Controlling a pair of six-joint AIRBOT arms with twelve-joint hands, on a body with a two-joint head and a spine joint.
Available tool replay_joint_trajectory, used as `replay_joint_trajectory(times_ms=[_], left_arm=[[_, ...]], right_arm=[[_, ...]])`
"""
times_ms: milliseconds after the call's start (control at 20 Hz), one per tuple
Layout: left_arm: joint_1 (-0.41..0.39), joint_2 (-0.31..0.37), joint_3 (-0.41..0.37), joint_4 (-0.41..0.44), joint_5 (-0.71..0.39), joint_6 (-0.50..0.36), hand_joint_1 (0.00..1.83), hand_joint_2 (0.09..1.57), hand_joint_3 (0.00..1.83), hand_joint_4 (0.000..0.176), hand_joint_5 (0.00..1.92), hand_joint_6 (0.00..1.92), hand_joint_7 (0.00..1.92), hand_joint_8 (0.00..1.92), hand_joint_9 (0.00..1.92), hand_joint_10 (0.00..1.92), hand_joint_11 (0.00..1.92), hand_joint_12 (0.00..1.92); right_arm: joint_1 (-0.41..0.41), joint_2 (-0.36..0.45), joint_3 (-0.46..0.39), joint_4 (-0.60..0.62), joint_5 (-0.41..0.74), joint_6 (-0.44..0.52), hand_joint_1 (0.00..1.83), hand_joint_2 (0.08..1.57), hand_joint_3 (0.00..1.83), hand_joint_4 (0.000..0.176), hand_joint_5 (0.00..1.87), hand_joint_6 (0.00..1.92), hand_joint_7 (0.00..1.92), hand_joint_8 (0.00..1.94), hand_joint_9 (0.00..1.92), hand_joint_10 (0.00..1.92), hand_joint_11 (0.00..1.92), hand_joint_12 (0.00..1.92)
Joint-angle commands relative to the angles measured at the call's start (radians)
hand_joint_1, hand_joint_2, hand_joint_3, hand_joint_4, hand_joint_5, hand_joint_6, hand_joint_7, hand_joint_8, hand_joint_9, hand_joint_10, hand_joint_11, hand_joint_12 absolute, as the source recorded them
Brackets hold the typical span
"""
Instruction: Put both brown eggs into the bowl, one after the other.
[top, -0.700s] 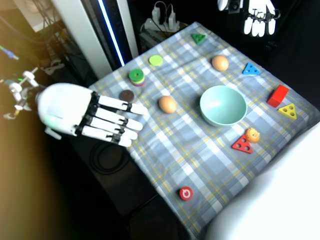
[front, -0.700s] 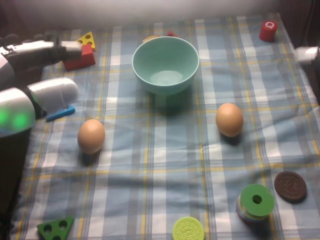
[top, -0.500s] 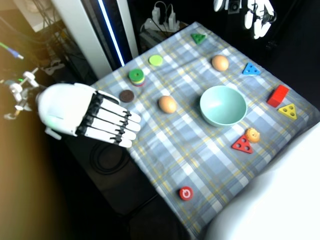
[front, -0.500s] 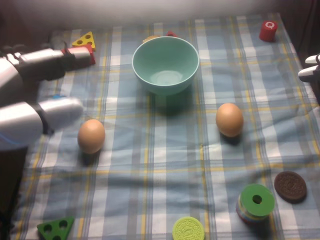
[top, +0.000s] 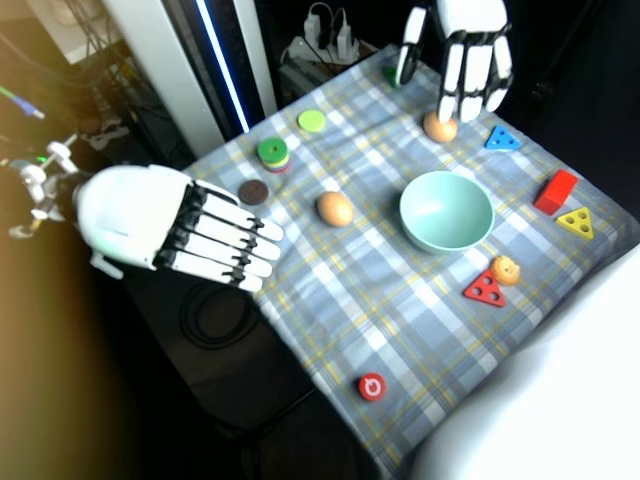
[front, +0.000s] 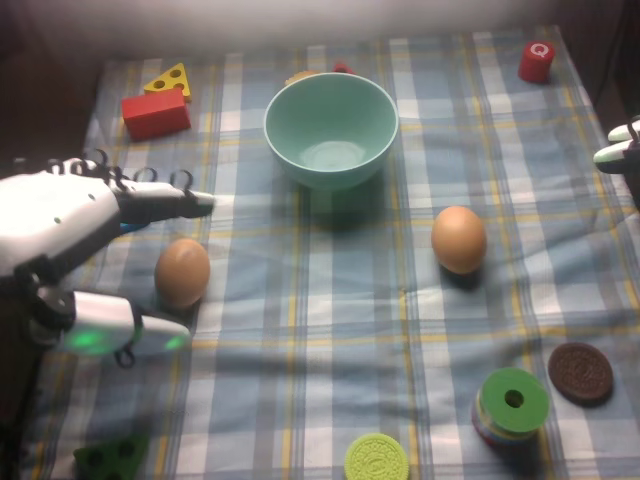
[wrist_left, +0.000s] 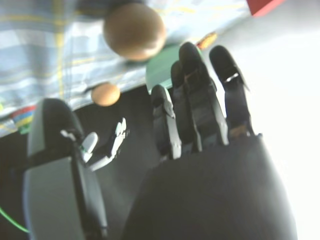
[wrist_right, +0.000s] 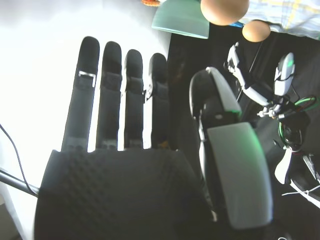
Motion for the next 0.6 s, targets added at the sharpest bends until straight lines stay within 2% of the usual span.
replay_joint_trajectory(times_ms=[0,400,550], left_arm=[[-0.013,-0.010,0.005,0.007,-0.083,0.010,0.86,0.91,0.00,0.176,0.39,0.00,0.44,0.00,0.50,0.00,0.04,0.79],[-0.039,-0.062,0.061,-0.059,-0.050,0.034,0.90,0.98,0.01,0.176,0.43,0.00,0.46,0.00,0.54,0.01,0.05,0.88],[-0.056,-0.085,0.088,-0.079,-0.003,0.065,0.90,0.99,0.01,0.176,0.43,0.00,0.48,0.00,0.53,0.00,0.05,0.89]], right_arm=[[0.008,0.003,0.003,0.025,0.119,0.004,0.63,1.33,0.00,0.000,0.71,0.00,0.69,0.01,0.69,0.01,0.54,0.43],[0.001,0.000,0.004,0.025,0.119,0.010,0.62,1.34,0.00,0.000,0.75,0.01,0.72,0.01,0.73,0.01,0.59,0.45],[0.000,0.000,0.005,0.025,0.119,0.013,0.66,1.35,0.00,0.000,0.77,0.00,0.74,0.00,0.74,0.00,0.58,0.49]])
